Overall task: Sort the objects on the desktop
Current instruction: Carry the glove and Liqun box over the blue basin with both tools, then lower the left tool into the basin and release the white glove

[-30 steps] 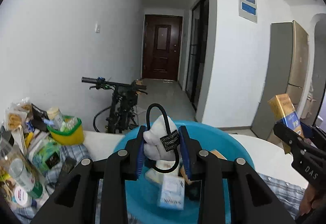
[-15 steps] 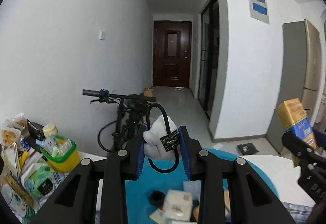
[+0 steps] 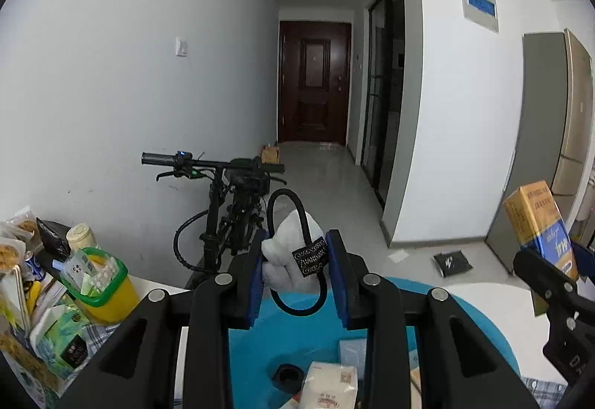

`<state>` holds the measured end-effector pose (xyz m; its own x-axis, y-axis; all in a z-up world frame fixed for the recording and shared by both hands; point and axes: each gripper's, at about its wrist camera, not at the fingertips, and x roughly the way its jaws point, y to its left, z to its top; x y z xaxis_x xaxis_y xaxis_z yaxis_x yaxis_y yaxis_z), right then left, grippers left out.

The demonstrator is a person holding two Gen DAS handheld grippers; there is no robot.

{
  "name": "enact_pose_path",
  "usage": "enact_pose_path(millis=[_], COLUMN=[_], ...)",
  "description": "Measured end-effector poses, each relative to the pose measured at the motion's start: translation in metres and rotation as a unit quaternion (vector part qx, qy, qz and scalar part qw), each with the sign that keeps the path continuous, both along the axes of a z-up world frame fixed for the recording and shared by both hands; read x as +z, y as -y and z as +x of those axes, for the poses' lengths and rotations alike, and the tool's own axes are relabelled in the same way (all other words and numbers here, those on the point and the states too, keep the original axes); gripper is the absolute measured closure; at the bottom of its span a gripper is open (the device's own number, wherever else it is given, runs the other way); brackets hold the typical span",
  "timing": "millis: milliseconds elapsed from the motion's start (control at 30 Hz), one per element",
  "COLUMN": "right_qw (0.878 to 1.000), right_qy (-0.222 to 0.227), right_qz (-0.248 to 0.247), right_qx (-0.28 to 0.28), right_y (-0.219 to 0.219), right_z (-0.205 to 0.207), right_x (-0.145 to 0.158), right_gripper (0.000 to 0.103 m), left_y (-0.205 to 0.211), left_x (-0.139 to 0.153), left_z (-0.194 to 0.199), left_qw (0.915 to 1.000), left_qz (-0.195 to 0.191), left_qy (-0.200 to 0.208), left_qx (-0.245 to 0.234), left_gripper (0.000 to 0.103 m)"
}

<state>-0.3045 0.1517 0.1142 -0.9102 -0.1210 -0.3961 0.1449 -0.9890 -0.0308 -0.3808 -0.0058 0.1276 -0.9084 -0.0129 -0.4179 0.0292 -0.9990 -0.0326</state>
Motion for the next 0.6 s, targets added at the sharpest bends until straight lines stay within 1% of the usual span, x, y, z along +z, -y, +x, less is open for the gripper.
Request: enact_pose_path(millis=[67,133,167,233,300,333,400,433,500,567,600], right_qw=[1.000,1.000,0.999,0.998,0.995,0.994,0.989,0.986,0.975,0.968,0.965], right_qy=[0.007,0.024,0.036,0.063,0.090,0.105,0.141,0.166,0.221,0.247,0.256], right_qz=[-0.005,-0.010,-0.014,-0.021,-0.023,-0.024,-0.026,-0.024,-0.030,-0.044,-0.037], right_qx=[0.004,0.010,0.014,0.022,0.025,0.027,0.024,0.019,0.020,0.030,0.030], right_y=[0.000,0.000,-0.001,-0.004,-0.007,-0.009,-0.013,-0.014,-0.018,-0.020,-0.020], right_z=[0.000,-0.004,-0.006,-0.013,-0.019,-0.023,-0.030,-0.034,-0.043,-0.045,-0.045], right_x=[0.000,0.000,-0.001,-0.002,-0.005,-0.007,-0.012,-0.016,-0.027,-0.036,-0.040], right_gripper=[0.050,0.050,0.050,0.050,0.050,0.050,0.050,0.050,0.050,0.050,0.050], left_y=[-0.001,-0.005,-0.006,-0.008,-0.010,-0.012,-0.018,-0.020,-0.025,-0.027,-0.028], left_x=[-0.001,-0.002,-0.004,-0.008,-0.014,-0.016,-0.027,-0.030,-0.043,-0.054,-0.059], left_z=[-0.006,-0.010,-0.015,-0.021,-0.030,-0.032,-0.039,-0.041,-0.046,-0.048,-0.048], left_qw=[0.9994,0.9984,0.9970,0.9942,0.9897,0.9879,0.9811,0.9792,0.9714,0.9625,0.9598], left_qz=[0.005,-0.002,-0.003,0.005,0.002,-0.002,-0.025,-0.030,-0.044,-0.043,-0.044], left_qy=[0.033,0.056,0.077,0.107,0.143,0.155,0.191,0.200,0.232,0.266,0.276], left_qx=[-0.001,0.006,0.003,-0.008,-0.011,-0.013,-0.018,-0.019,-0.022,-0.029,-0.030], left_gripper=[0.070,0.070,0.070,0.070,0.070,0.070,0.070,0.070,0.070,0.070,0.070])
